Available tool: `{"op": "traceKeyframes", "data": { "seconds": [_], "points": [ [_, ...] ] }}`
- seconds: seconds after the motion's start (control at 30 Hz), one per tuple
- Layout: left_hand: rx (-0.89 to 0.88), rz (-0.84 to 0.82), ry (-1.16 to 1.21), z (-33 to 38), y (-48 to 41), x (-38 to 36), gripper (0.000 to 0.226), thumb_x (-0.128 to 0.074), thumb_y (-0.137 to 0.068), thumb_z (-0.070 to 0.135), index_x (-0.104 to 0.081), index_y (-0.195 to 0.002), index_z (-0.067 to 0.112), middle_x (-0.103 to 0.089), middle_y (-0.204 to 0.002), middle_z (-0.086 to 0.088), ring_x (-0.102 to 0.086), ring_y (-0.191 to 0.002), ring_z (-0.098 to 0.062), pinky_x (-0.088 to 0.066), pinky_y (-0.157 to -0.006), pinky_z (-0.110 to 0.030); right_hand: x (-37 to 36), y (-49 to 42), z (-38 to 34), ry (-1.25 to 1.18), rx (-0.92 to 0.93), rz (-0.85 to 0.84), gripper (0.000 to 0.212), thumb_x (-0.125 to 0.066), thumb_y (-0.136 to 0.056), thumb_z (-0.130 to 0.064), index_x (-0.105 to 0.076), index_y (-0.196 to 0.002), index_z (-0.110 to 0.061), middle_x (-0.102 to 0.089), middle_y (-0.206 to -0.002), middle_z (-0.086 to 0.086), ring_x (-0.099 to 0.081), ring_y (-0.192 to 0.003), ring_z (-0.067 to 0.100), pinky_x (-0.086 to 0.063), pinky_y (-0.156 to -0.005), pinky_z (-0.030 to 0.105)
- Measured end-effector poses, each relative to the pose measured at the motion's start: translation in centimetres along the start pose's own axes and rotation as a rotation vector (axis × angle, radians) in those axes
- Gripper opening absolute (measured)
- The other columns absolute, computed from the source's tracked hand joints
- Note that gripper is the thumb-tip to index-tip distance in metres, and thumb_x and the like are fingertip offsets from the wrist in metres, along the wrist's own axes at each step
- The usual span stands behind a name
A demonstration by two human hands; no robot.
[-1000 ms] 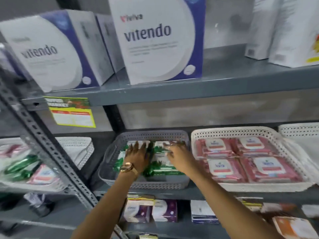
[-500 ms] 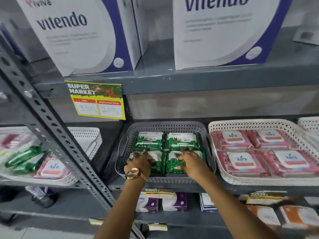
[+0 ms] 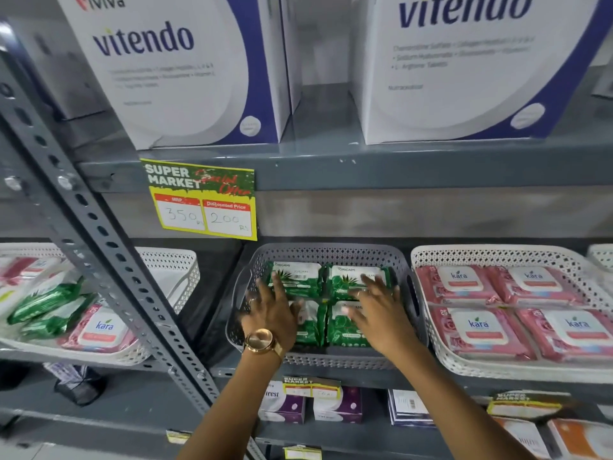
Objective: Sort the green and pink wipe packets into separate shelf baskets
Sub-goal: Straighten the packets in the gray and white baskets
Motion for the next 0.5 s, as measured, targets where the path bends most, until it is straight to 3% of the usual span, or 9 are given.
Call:
{"op": "traceKeyframes", "data": {
  "seconds": [0.1,0.17,0.27,0.5],
  "points": [
    [-0.236,-0.017,-0.012,2.4,-2.5,0.2,0.074,-0.016,-0.096,0.059,0.016,-0.148,0.019,0.017,-0.158,-0.009,0.012,-0.145,-0.029,0.000,-0.118,-0.051,1.0,-2.4,-0.8,0.022,0.006,0.057,0.059,-0.026,-0.098,-0.051,-0.031,-0.146,-0.016,-0.011,-0.161,0.009,-0.002,-0.149,0.031,0.002,-0.119,0.050],
    [-0.296,-0.100,-0.015,3.3,-4.2,-0.9,0.078,-0.019,-0.094,0.063,0.016,-0.149,0.019,0.021,-0.157,-0.009,0.019,-0.144,-0.027,0.008,-0.117,-0.046,-0.4,-3.9,-1.0,0.025,-0.029,-0.010,0.066,-0.017,-0.098,-0.053,-0.010,-0.151,-0.014,0.002,-0.162,0.009,0.008,-0.149,0.030,0.003,-0.121,0.049],
    [-0.329,-0.142,-0.042,3.7,-5.8,-3.0,0.082,-0.021,-0.092,0.066,0.015,-0.149,0.019,0.024,-0.156,-0.008,0.023,-0.143,-0.023,0.012,-0.118,-0.044,-3.2,-4.8,-0.6,0.049,-0.076,-0.095,0.072,-0.011,-0.096,-0.056,0.006,-0.151,-0.013,0.015,-0.161,0.007,0.018,-0.147,0.027,0.007,-0.122,0.048],
    [-0.321,-0.098,0.015,2.8,-6.4,-5.4,0.069,-0.014,-0.096,0.060,0.012,-0.149,0.025,0.018,-0.158,-0.008,0.014,-0.146,-0.024,0.008,-0.120,-0.042,-5.8,-5.1,0.6,0.133,-0.070,-0.137,0.066,-0.007,-0.097,-0.053,0.007,-0.150,-0.016,0.012,-0.161,0.003,0.016,-0.148,0.023,0.010,-0.121,0.047]
  ]
}}
Point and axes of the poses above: each hand's wrist, its own y-axis away from the middle knuckle, its own x-axis out of the back of the hand, z = x × y, the point moved 10 cm from there along -y, towards the middle knuckle
